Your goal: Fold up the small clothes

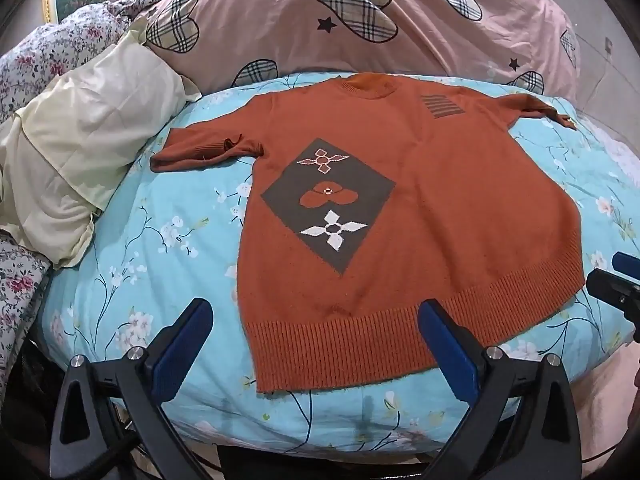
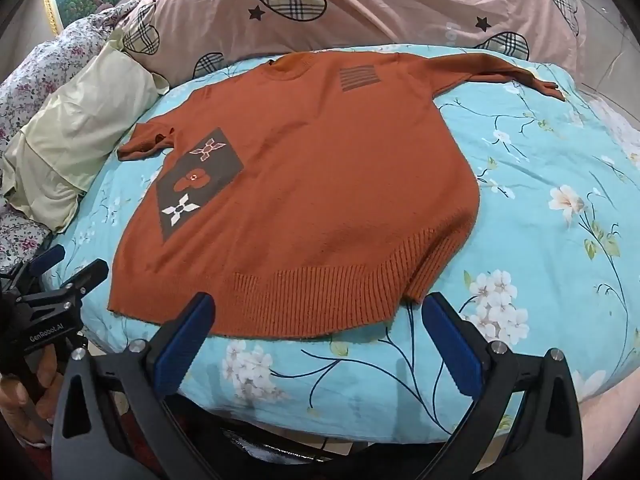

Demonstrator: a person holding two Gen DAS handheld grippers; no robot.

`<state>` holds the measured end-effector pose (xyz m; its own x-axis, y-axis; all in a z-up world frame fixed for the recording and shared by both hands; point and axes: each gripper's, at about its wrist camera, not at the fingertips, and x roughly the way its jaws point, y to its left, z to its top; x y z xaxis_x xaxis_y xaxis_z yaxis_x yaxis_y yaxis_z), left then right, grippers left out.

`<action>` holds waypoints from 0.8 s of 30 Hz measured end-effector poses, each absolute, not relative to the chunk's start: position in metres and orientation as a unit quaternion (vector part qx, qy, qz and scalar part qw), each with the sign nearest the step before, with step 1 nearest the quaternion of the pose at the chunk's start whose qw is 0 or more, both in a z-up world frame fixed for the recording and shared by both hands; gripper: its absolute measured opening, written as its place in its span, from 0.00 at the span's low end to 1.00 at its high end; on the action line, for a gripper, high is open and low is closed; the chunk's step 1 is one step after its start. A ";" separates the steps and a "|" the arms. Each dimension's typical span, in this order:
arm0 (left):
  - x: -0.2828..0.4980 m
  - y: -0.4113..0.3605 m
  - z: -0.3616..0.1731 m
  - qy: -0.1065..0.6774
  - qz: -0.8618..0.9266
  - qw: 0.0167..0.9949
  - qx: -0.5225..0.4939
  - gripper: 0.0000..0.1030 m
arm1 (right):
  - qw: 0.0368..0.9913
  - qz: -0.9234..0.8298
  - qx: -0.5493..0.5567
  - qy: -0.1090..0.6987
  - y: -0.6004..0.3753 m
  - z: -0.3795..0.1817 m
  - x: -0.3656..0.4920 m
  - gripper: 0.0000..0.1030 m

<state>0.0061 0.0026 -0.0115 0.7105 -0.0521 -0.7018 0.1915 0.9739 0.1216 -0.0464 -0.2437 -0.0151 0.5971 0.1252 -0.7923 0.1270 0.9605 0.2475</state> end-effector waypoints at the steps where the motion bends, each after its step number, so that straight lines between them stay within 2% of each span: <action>1: 0.007 0.007 -0.010 0.380 -0.073 0.917 0.095 1.00 | 0.882 -0.002 0.140 0.450 -0.244 -0.015 -0.046 1.00; 13: 0.008 0.005 -0.006 0.416 -0.099 0.899 0.095 1.00 | 0.878 -0.002 0.139 0.457 -0.244 -0.021 -0.042 1.00; 24: 0.008 0.002 -0.007 0.417 -0.107 0.898 0.091 1.00 | 0.879 -0.002 0.141 0.456 -0.245 -0.020 -0.043 1.00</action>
<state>0.0079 0.0016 -0.0066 0.6292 -0.1169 -0.7684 0.2680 0.9606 0.0733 -0.0427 -0.2451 -0.0205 0.5839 0.1255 -0.8021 0.1322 0.9601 0.2464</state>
